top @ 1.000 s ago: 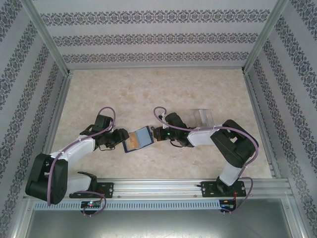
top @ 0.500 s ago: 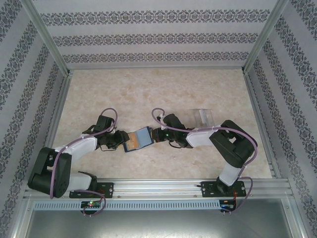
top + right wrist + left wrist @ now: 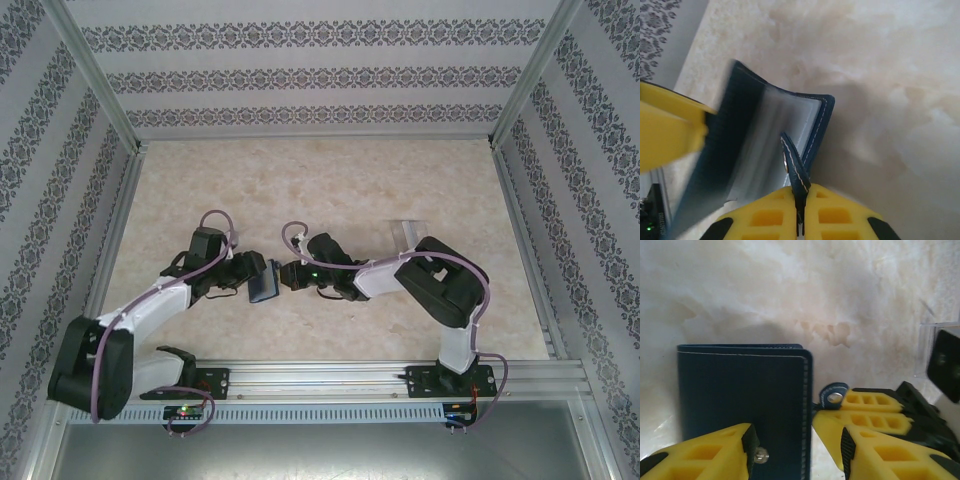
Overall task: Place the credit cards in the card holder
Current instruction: Close the card holder at the center of the table.
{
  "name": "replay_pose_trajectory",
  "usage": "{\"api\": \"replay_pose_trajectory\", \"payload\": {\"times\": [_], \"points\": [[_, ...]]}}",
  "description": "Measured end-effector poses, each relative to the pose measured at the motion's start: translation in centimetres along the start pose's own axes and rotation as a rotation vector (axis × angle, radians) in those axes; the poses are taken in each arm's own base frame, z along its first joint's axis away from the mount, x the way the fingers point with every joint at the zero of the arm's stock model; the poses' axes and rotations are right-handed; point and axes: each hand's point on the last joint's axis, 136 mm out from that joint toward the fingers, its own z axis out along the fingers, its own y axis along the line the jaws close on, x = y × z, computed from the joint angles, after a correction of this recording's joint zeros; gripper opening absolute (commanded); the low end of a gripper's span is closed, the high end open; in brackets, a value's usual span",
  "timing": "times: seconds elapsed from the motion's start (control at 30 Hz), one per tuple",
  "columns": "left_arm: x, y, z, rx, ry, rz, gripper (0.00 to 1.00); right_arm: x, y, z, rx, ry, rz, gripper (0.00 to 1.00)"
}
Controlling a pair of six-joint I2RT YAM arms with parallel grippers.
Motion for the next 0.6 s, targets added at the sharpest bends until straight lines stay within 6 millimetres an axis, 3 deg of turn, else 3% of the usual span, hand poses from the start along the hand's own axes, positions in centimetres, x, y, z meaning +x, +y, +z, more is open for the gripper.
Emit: {"api": "replay_pose_trajectory", "payload": {"times": [0.13, 0.27, 0.47, 0.6], "points": [[0.1, 0.2, 1.0, 0.014, 0.021, -0.025, 0.51, 0.2, 0.0, 0.2, -0.017, -0.006, -0.004, 0.28], [0.1, 0.3, 1.1, 0.013, 0.022, -0.024, 0.51, 1.3, -1.4, -0.4, 0.025, -0.008, -0.007, 0.42], [0.5, 1.2, 2.4, -0.017, 0.066, -0.049, 0.47, 0.8, -0.5, -2.4, 0.045, -0.051, -0.050, 0.48], [0.5, 1.3, 3.0, -0.020, 0.083, -0.056, 0.37, -0.3, -0.6, -3.9, 0.111, -0.084, -0.036, 0.49]]}}
